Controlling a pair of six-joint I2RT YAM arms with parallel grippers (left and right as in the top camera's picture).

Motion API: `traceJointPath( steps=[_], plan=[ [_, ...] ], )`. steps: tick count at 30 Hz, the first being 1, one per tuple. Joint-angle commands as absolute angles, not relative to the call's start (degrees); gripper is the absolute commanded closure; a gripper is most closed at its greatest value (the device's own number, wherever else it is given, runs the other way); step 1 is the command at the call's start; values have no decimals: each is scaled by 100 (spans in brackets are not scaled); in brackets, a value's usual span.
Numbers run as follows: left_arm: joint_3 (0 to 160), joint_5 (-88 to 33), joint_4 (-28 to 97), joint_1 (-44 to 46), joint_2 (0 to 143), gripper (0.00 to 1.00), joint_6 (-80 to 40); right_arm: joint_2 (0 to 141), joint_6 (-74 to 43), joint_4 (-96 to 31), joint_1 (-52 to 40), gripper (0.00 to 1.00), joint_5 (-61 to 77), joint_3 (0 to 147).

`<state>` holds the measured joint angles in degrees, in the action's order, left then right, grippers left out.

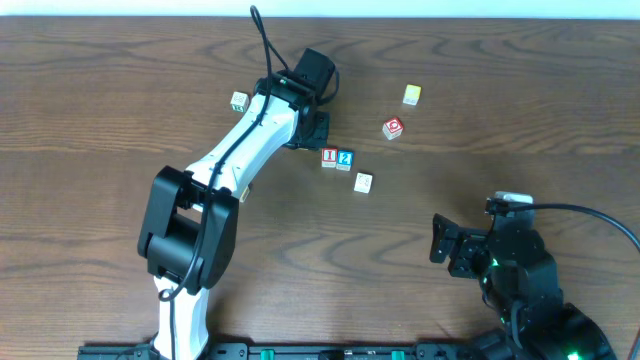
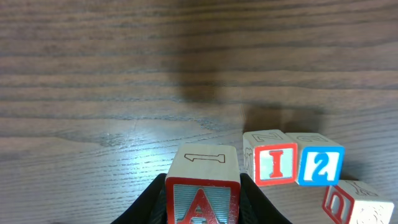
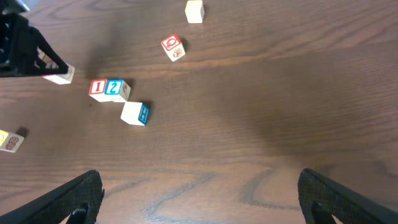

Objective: Spell out Ai2
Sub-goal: 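Lift the 'A' block and carry it right toward the 'I' block, then lower the 'A' block onto the table left of the 'I' block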

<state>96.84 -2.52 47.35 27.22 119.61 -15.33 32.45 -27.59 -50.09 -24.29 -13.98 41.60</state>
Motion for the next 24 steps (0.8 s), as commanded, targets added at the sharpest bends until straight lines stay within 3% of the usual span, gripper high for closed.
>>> traceJointPath(
  steps=[1, 24],
  plan=[
    [9776, -152, 4757, 2788, 12145, 94, -1778, 3221, -2692, -5017, -2408, 1, -1479, 4141],
    [9290, -152, 4493, 2871, 12151, 94, -2237, 3221, -2692, -5017, -2408, 1, -1479, 4141]
  ],
)
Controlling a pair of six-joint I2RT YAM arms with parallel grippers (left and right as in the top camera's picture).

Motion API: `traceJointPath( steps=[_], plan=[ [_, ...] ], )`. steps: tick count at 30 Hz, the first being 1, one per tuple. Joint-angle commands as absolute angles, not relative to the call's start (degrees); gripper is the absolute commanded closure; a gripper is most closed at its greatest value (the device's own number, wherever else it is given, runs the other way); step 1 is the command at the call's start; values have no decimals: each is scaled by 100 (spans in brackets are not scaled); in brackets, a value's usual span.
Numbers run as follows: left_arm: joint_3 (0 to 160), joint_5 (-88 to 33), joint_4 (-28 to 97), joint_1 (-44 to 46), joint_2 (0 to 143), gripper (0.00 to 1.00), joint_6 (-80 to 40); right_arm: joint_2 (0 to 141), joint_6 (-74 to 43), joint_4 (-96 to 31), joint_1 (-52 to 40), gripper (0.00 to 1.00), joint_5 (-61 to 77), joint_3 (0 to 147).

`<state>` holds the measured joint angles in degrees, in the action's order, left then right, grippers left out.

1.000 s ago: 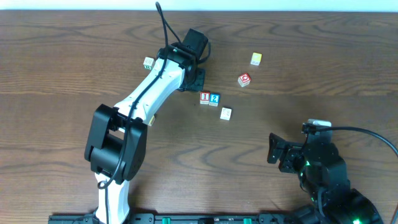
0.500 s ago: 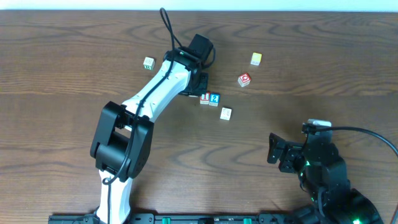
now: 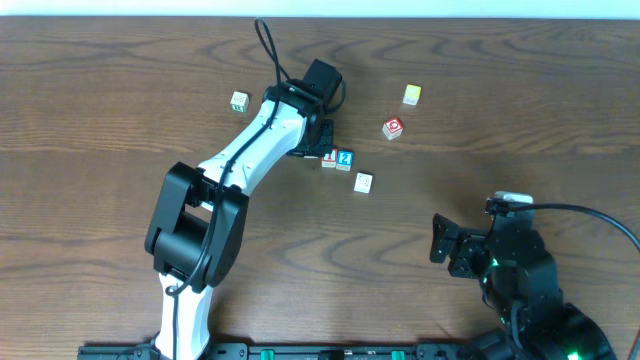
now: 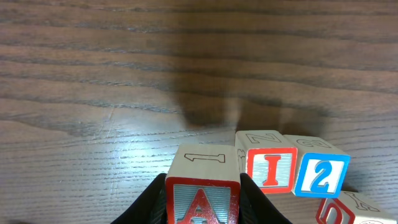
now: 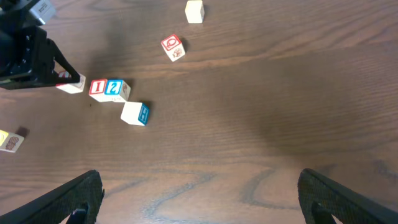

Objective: Spell out Ai2
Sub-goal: 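Lower the 'A' block onto the table left of the 'I' block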

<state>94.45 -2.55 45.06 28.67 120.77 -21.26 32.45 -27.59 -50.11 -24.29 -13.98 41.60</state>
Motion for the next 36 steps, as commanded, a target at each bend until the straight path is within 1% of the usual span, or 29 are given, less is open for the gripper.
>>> traceJointPath(
  steps=[1, 21, 22, 23, 24, 25, 26, 27, 29, 30, 32, 36],
  plan=[
    [9236, -150, 4453, 2875, 12151, 94, -2239, 3221, -2692, -5017, -2408, 1, -1479, 4141],
    [9148, -217, 4303, 2945, 12151, 94, -2340, 3221, -2692, -5017, -2408, 1, -1479, 4141],
    [9148, -215, 4303, 2945, 12151, 92, -2340, 3221, -2692, -5017, -2408, 1, -1479, 4141],
    [9148, -217, 4300, 2945, 12151, 83, -2340, 3221, -2692, -5017, -2408, 1, -1479, 4141],
    [9148, -220, 4300, 2945, 12151, 78, -2340, 3221, -2692, -5017, -2408, 1, -1479, 4141],
    [9148, -244, 4298, 2945, 12151, 80, -2338, 3221, -2692, -5017, -2408, 1, -1479, 4141],
    [9148, -259, 4298, 2945, 12151, 81, -2338, 3221, -2692, -5017, -2408, 1, -1479, 4141],
    [9148, -259, 4296, 2945, 12151, 80, -2338, 3221, -2692, -5017, -2408, 1, -1479, 4141],
    [9148, -259, 4283, 2945, 12151, 73, -2340, 3221, -2692, -5017, -2408, 1, -1479, 4141],
    [9148, -259, 4283, 2945, 12151, 74, -2340, 3221, -2692, -5017, -2408, 1, -1479, 4141],
    [9148, -259, 4281, 2945, 12151, 63, -2340, 3221, -2692, -5017, -2408, 1, -1479, 4141],
    [9148, -259, 4281, 2945, 12151, 63, -2338, 3221, -2692, -5017, -2408, 1, -1479, 4141]
  ],
)
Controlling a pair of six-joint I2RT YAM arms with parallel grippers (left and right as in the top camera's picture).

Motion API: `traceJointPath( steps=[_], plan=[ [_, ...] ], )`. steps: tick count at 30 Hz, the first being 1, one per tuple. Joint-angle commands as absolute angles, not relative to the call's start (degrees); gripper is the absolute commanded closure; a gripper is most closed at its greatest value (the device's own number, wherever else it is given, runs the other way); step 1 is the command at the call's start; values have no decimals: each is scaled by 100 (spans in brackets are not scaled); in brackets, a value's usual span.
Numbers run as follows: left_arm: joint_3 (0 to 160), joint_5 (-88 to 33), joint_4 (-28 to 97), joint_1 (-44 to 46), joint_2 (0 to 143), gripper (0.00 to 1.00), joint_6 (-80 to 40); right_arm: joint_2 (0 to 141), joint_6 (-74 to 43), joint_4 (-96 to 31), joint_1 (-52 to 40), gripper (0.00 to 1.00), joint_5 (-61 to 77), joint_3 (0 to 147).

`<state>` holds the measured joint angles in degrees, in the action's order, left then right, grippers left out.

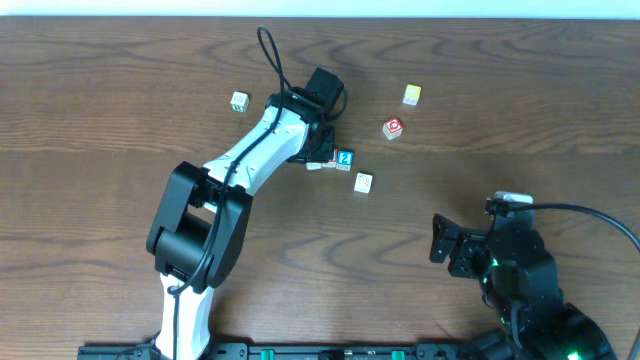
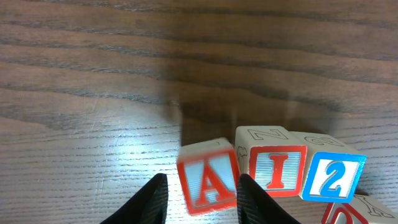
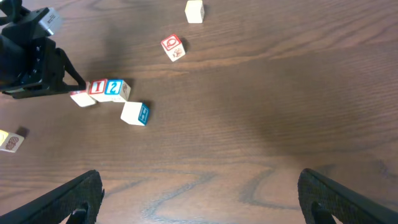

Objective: Spell out Ai2
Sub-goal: 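Lower the 'A' block onto the table left of the 'I' block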

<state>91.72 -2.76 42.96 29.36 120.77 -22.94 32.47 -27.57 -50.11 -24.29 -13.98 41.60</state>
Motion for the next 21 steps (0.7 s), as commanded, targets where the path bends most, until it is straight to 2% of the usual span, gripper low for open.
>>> traceJointPath(
  steps=[1, 13, 14, 17, 18, 21],
  plan=[
    [9148, -259, 4281, 2945, 12151, 63, -2338, 3221, -2692, -5017, -2408, 1, -1479, 4141],
    [9303, -257, 4034, 2849, 12147, 60, -2268, 3221, -2692, -5017, -2408, 1, -1479, 4141],
    [9356, -248, 4012, 2829, 12147, 63, -2237, 3221, -2692, -5017, -2408, 1, -1479, 4141],
    [9408, -255, 3726, 2803, 12149, 91, -2073, 3221, -2692, -5017, -2408, 1, -1479, 4141],
    [9408, -257, 3627, 2803, 12149, 94, -2053, 3221, -2692, -5017, -2408, 0, -1479, 4141],
    [9406, -309, 3229, 2812, 12151, 94, -1957, 3221, -2692, -5017, -2408, 1, -1479, 4141]
  ],
)
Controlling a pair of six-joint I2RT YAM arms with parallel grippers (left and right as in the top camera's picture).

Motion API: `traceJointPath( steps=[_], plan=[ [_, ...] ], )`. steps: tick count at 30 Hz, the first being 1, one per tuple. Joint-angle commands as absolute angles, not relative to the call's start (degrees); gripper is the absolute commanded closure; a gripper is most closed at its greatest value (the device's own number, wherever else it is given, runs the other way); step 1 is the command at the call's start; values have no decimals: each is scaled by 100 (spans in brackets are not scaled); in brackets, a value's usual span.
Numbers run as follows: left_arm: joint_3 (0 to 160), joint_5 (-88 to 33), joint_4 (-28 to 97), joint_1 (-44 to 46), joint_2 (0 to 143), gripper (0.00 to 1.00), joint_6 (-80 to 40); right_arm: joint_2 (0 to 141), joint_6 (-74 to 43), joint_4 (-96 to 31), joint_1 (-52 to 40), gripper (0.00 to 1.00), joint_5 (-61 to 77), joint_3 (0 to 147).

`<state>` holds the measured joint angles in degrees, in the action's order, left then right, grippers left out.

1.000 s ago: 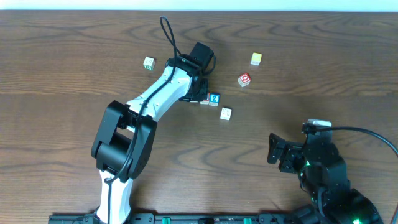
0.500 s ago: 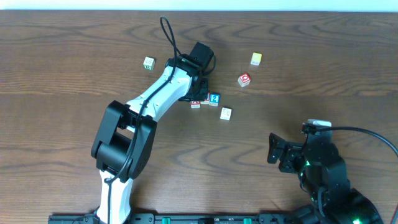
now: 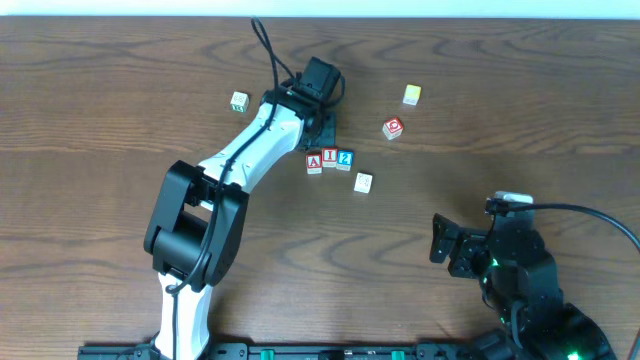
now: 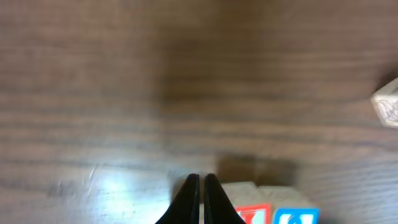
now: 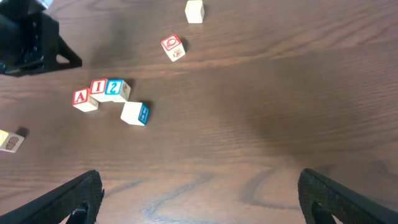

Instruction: Spell out Ai2

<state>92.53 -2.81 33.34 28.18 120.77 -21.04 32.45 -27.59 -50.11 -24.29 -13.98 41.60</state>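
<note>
Three lettered blocks stand in a row near the table's middle: the red A block (image 3: 314, 163), a little askew, the red I block (image 3: 329, 158) and the blue 2 block (image 3: 345, 158). The right wrist view shows the same A (image 5: 83, 98), I (image 5: 98, 87) and 2 (image 5: 114, 87). My left gripper (image 3: 322, 132) is just behind the row, its jaws shut with nothing in them. In its own view the left gripper (image 4: 200, 179) covers the A; only the tops of the I (image 4: 252, 213) and 2 (image 4: 296, 216) show. My right gripper (image 5: 199, 208) stands open and empty at the near right.
Loose blocks lie around the row: a white and blue one (image 3: 363, 183) just in front right, a red one (image 3: 393, 128) and a yellow one (image 3: 411, 95) behind right, a pale one (image 3: 239, 101) behind left. The right arm (image 3: 510, 265) stays at the near right.
The A block, then tilted between my open left fingers beside the I, now rests flat on the table at the row's left end. My left gripper has drawn back from it and shut.
My left gripper held the A block left of the I and 2 pair, then closer beside the I. Then the fingers were open with the A tipping free against the I. Now A, I, 2 stand in a row and the gripper is away, shut. The right arm stayed still.
</note>
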Motion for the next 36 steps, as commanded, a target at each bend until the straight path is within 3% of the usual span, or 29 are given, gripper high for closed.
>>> traceJointPath(
  steps=[1, 15, 36],
  plan=[
    [9406, -395, 3100, 2812, 12151, 95, -1876, 3221, -2692, -5017, -2408, 1, -1479, 4141],
    [9408, -862, 2759, 2864, 12436, 94, -1800, 3221, -2692, -5017, -2408, 1, -1479, 4141],
    [9402, -685, 3433, 3041, 12440, 94, -1800, 3221, -2692, -5017, -2408, 1, -1479, 4141]
  ],
)
